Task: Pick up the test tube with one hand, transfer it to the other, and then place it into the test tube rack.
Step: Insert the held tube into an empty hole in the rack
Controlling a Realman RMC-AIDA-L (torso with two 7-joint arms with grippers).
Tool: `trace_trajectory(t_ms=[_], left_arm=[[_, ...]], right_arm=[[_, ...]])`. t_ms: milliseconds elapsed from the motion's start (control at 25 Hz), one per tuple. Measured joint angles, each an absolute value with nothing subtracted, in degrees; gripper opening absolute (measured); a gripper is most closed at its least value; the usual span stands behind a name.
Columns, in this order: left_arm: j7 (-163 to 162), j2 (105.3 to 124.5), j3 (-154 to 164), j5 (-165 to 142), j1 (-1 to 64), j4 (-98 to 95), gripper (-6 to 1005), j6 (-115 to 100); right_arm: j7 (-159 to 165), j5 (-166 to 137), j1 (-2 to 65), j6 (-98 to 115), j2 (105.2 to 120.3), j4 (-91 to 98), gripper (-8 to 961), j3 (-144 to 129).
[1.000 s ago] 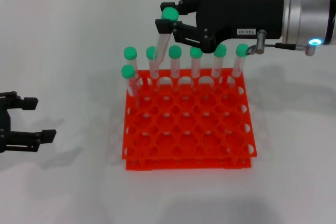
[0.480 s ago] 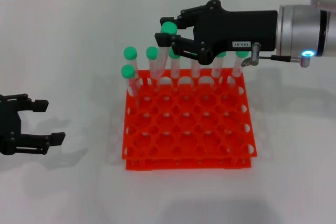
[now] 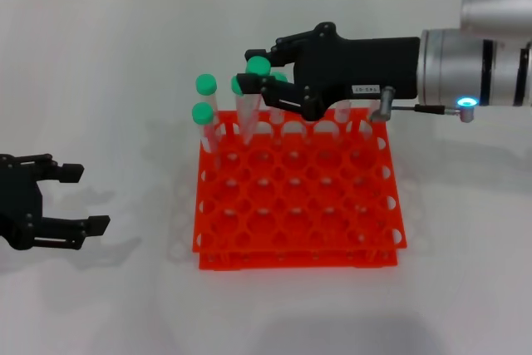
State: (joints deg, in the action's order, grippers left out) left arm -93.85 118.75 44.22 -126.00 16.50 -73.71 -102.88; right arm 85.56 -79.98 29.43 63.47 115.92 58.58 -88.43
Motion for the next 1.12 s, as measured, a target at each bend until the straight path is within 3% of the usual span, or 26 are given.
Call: trace_trajectory(t_ms=[1120], left_arm=[[-92.6, 118.82, 44.3, -126.3, 18.3, -70.9, 884, -101.5]], right_arm=[[85.0, -78.6, 30.7, 59.1, 116.0, 55.8, 265, -92.3]])
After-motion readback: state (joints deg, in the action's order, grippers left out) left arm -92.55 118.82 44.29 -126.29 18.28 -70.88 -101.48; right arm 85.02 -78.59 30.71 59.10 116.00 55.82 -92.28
